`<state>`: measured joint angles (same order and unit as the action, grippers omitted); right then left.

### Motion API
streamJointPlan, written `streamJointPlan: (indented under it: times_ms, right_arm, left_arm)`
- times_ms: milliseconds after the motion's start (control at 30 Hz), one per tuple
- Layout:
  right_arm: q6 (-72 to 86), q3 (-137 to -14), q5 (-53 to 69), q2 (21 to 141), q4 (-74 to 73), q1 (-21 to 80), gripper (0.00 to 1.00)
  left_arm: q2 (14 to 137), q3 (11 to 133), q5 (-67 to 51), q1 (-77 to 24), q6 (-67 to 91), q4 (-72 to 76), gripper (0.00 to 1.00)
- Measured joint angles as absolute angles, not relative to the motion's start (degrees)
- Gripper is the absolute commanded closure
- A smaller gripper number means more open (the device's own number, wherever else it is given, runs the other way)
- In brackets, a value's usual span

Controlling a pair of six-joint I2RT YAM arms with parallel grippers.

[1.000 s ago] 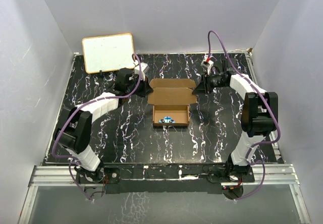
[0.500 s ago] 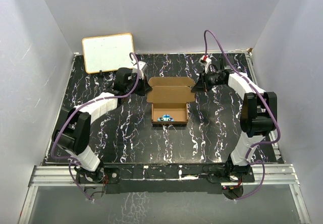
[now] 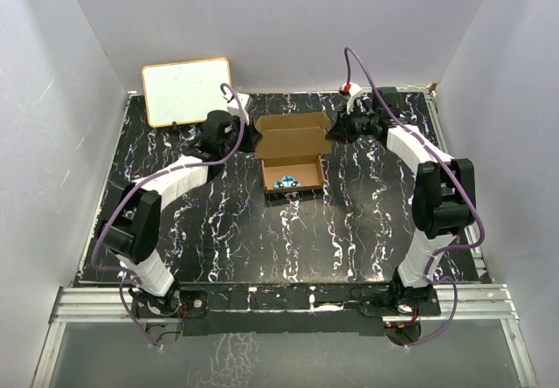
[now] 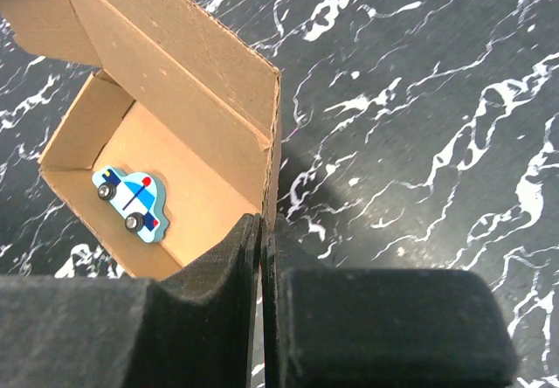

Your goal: Fold the paper box

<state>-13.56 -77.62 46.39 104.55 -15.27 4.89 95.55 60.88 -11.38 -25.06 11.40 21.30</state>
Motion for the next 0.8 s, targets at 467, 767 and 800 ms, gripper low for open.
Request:
streamJointPlan:
  times_ms: [467, 767, 800]
  right_arm:
    - [-11.49, -73.54, 38.81, 100.88, -4.71, 7.18, 0.92]
    - [-11.9, -72.12, 38.74, 99.79, -3.11, 7.18, 0.92]
    - [-11.92, -72.1, 38.72, 99.79, -3.05, 7.18, 0.92]
  left_arm:
    - [99.02, 63.35, -7.84, -25.19, 13.1, 21.5, 0.68]
    - [98.15, 63.35, -8.71, -23.77, 14.59, 17.45, 0.41]
    - [97.73, 63.35, -8.97, -23.4, 14.87, 16.73, 0.38]
